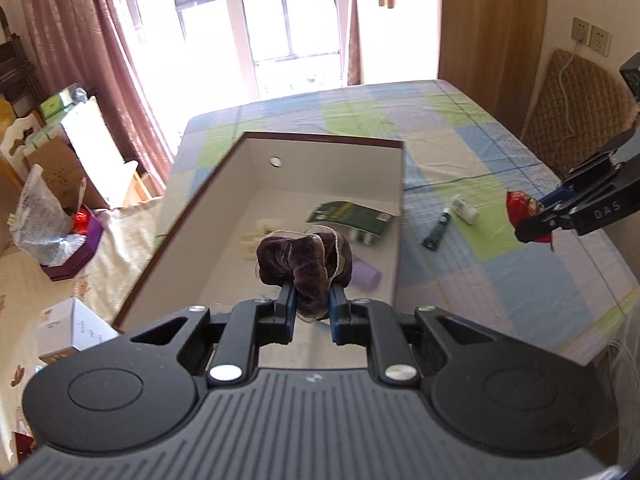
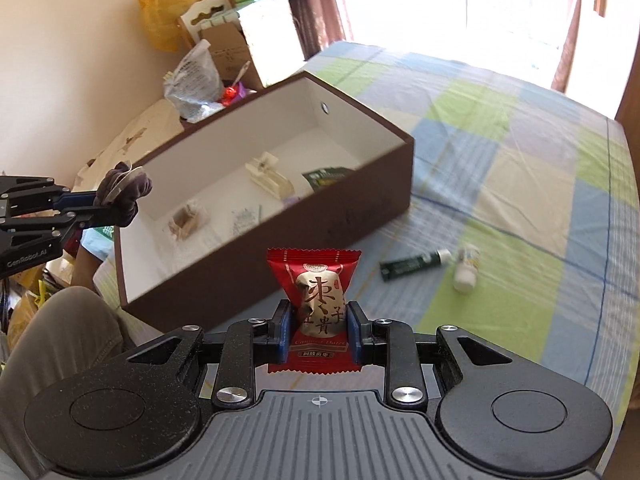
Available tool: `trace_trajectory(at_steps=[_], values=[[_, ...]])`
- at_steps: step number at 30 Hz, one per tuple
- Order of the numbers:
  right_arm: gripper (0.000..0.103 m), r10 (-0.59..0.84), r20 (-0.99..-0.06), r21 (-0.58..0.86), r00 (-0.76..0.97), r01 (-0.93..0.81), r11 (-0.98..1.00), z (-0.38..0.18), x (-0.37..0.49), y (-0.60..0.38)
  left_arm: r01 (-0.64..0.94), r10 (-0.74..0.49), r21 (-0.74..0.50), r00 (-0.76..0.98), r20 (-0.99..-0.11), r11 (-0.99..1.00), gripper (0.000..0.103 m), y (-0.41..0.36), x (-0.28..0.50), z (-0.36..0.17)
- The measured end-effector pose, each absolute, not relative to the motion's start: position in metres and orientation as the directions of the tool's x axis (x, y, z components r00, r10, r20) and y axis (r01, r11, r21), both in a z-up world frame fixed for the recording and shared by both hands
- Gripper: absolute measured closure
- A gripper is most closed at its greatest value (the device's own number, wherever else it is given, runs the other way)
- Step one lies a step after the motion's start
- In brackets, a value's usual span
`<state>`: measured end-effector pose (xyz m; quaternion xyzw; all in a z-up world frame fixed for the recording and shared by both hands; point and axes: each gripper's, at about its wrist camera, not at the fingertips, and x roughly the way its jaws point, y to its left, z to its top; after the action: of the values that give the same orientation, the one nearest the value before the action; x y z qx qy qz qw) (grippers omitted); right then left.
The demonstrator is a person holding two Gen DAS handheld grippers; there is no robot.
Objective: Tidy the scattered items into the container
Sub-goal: 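Carry the scrunchie and candy packet toward the box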
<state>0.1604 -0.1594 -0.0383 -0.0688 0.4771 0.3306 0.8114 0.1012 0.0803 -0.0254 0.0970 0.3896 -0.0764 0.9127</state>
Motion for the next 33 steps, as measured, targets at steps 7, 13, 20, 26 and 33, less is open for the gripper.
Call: trace_trajectory(at_steps=[7, 13, 20, 26, 33], values=[[0.072, 0.511, -0.79, 0.185, 0.339, -0.663, 0.725, -0.023, 0.179, -0.125, 0.187, -0.02, 0.153, 0.693, -0.721, 0.97, 0.09, 0.096, 0.116, -0.026], [0.072, 0.538, -0.771, 0.182, 0.341, -0.691, 0.699, -0.018, 0.202, -0.098, 0.198, -0.013, 0.171, 0.687, -0.727, 0.965, 0.09, 0.1, 0.131, -0.03], [0.072, 0.553, -0.768, 0.19, 0.323, -0.71, 0.678, -0.028, 0.225, -0.067, 0.194, -0.002, 0.179, 0.684, -0.73, 0.965, 0.09, 0.109, 0.153, -0.036], [0.072, 0.536, -0.791, 0.198, 0.294, -0.706, 0.68, -0.051, 0.241, -0.052, 0.198, 0.007, 0.189, 0.672, -0.741, 0.962, 0.09, 0.115, 0.169, -0.046], [0.072, 0.506, -0.815, 0.176, 0.281, -0.713, 0.679, -0.077, 0.262, -0.045, 0.199, 0.024, 0.199, 0.647, -0.762, 0.96, 0.09, 0.121, 0.192, -0.066]])
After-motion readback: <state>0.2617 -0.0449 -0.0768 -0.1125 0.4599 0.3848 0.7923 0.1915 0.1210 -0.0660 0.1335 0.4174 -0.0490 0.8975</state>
